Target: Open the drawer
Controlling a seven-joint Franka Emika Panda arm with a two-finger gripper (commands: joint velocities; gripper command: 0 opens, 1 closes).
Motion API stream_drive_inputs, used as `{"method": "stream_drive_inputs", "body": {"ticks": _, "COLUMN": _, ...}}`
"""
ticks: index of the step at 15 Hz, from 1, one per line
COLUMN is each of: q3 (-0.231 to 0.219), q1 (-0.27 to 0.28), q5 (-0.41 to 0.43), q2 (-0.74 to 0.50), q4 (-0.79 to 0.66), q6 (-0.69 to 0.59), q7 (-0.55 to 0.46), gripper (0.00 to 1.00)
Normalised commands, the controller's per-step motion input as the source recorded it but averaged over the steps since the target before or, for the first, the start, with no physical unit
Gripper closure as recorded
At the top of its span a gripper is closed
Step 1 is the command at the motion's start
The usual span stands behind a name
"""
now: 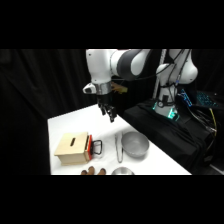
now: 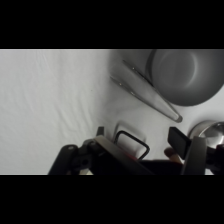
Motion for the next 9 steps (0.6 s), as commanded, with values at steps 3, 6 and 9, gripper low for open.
{"method": "stream_drive_inputs", "body": {"ticks": 3, "q3": -0.003, "q1": 0.008, "q5": 0.022, "q2": 0.03, "q4": 0.06, "q6": -0.01, "q7": 0.04, "gripper": 0.00}}
{"method": "stream_drive_inputs", "body": {"ticks": 6, "q3": 0.012, "q1": 0.014, "q5": 0.102, "q2": 0.07, "q4": 0.17, "q6": 0.00, "q7": 0.06, "gripper": 0.00}}
{"method": "stream_drive_inputs", "body": {"ticks": 9, "q3": 0.017, "q1": 0.015, "q5": 0.141, "q2": 0.14, "q4": 0.29, "q6": 0.05, "q7": 0.06, "gripper": 0.00}}
